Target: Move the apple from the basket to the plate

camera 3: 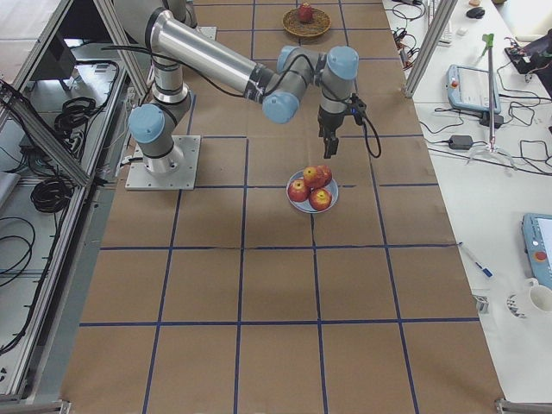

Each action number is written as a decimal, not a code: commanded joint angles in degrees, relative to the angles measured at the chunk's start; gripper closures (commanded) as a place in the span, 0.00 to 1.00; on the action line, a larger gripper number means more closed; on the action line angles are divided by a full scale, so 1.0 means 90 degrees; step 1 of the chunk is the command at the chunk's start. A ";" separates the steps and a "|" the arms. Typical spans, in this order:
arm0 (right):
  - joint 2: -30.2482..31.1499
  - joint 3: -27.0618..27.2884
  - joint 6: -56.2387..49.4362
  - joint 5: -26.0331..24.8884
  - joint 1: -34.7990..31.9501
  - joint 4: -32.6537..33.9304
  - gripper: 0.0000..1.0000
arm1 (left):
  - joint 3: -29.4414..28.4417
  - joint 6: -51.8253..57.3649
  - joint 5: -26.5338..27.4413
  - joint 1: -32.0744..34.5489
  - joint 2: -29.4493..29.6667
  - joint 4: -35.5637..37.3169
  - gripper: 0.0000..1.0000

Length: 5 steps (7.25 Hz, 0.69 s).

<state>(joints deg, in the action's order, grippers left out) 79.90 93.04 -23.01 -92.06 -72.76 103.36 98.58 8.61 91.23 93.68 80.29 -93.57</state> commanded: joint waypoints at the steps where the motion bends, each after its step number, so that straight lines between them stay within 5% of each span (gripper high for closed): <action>1: 0.0622 0.0023 0.1048 -0.0006 -0.0838 -0.0759 0.00 | 0.0003 0.0001 0.0000 -0.0008 -0.0005 -0.0003 0.01; 5: 0.1122 0.0364 0.1650 0.0043 -0.1721 -0.0811 0.00 | 0.0003 0.0001 0.0000 -0.0008 -0.0005 -0.0003 0.01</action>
<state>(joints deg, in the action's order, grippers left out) 89.04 95.12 -8.19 -91.87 -87.63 95.63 98.61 8.61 91.23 93.60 80.18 -93.63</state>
